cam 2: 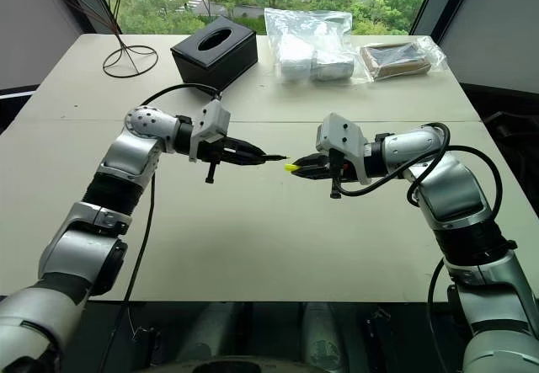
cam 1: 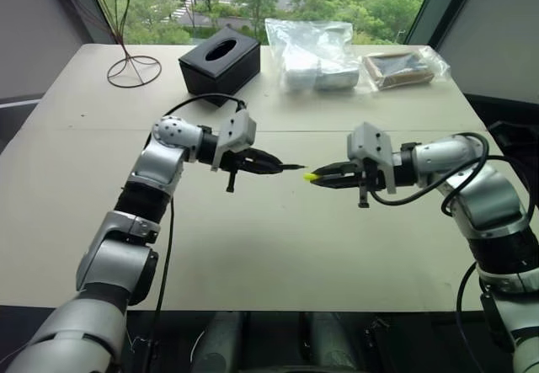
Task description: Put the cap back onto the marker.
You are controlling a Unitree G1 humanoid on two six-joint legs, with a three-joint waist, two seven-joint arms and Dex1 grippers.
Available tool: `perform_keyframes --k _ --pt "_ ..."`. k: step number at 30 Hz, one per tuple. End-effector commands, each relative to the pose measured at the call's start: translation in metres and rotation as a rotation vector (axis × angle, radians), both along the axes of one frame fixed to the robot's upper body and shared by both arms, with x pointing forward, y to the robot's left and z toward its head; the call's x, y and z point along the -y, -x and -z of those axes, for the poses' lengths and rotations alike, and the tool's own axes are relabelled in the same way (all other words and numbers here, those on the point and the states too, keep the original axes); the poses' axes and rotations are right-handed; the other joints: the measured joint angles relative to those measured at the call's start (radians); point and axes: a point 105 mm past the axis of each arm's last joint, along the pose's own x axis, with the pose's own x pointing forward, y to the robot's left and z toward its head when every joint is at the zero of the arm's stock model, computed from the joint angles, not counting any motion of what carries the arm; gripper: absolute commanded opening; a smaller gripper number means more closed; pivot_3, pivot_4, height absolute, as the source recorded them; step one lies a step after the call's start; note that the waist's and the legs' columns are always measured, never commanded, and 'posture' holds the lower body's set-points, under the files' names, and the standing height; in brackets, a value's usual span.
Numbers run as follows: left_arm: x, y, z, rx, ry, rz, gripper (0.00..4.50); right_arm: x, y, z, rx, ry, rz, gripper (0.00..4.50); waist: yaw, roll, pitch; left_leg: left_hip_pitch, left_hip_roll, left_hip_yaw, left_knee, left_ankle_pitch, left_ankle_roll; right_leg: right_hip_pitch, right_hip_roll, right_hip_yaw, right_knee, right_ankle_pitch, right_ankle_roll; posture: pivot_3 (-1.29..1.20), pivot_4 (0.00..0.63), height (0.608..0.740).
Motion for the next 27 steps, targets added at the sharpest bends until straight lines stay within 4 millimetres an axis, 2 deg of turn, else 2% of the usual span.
perform_keyframes --k 1,11,27 --pt "-0.003 0.002 -0.016 0.049 0.006 0.010 0.00 0.006 -0.002 -0.008 0.038 -0.001 0.012 0.03 0.000 0.000 0.000 0.000 0.000 0.000 0.000 0.000 0.000 0.000 0.000 0.000 0.000 0.000 0.000 0.00 0.150 0.740" --pt "-0.010 0.006 -0.008 0.026 -0.012 0.008 0.00 0.009 -0.006 -0.008 0.047 0.000 0.021 0.03 0.000 0.000 0.000 0.000 0.000 0.000 0.000 0.000 0.000 0.000 0.000 0.000 0.000 0.000 0.000 0.00 0.150 0.740" --pt "0.006 0.008 -0.003 0.028 -0.003 0.042 0.00 0.002 -0.003 -0.009 0.055 -0.004 0.005 0.03 -0.001 0.000 0.000 0.000 0.000 0.000 0.000 0.000 0.000 0.000 0.000 0.000 0.000 0.000 0.000 0.00 0.150 0.740"
